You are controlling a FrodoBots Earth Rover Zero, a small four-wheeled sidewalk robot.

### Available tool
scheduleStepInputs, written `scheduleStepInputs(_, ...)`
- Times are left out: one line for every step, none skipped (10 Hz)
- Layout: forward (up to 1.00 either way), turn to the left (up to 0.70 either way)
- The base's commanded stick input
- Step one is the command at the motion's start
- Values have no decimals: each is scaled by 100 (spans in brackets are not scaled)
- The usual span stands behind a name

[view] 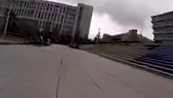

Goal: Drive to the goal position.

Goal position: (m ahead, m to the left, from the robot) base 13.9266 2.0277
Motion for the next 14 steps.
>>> scheduleStepInputs(100,0)
scheduleStepInputs(100,0)
scheduleStepInputs(100,0)
scheduleStepInputs(100,0)
scheduleStepInputs(100,0)
scheduleStepInputs(100,0)
scheduleStepInputs(100,0)
scheduleStepInputs(100,0)
scheduleStepInputs(100,0)
scheduleStepInputs(100,0)
scheduleStepInputs(100,0)
scheduleStepInputs(100,0)
scheduleStepInputs(100,40)
scheduleStepInputs(100,40)
